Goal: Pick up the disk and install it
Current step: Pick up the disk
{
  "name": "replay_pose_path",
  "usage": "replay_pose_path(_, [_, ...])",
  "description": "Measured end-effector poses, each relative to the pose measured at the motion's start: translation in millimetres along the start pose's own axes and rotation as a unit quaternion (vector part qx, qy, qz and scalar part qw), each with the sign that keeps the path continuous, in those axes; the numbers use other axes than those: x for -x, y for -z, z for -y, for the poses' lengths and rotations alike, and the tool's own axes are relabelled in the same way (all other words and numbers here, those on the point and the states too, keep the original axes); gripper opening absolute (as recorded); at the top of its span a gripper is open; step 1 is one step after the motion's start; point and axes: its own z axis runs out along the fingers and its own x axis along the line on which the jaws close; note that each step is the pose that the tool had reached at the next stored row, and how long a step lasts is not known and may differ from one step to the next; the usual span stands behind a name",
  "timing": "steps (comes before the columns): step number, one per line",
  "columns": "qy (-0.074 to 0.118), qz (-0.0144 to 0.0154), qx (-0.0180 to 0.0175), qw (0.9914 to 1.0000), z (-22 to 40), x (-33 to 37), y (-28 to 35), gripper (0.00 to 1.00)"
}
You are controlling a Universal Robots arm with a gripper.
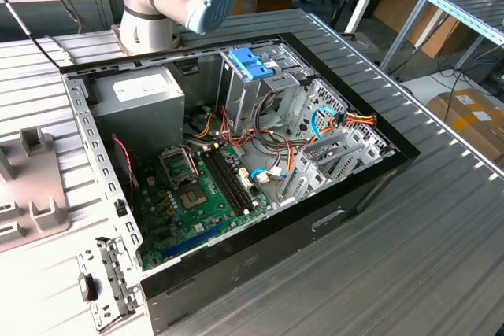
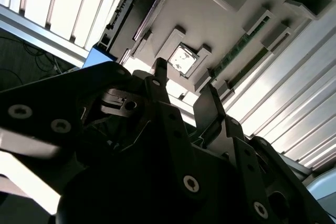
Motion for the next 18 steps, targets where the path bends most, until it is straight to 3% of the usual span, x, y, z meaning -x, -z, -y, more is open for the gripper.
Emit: replay_pose_path(18, [0.0, 0.0007, 0.0, 1.0, 0.0, 17.7, -4.5, 0.48])
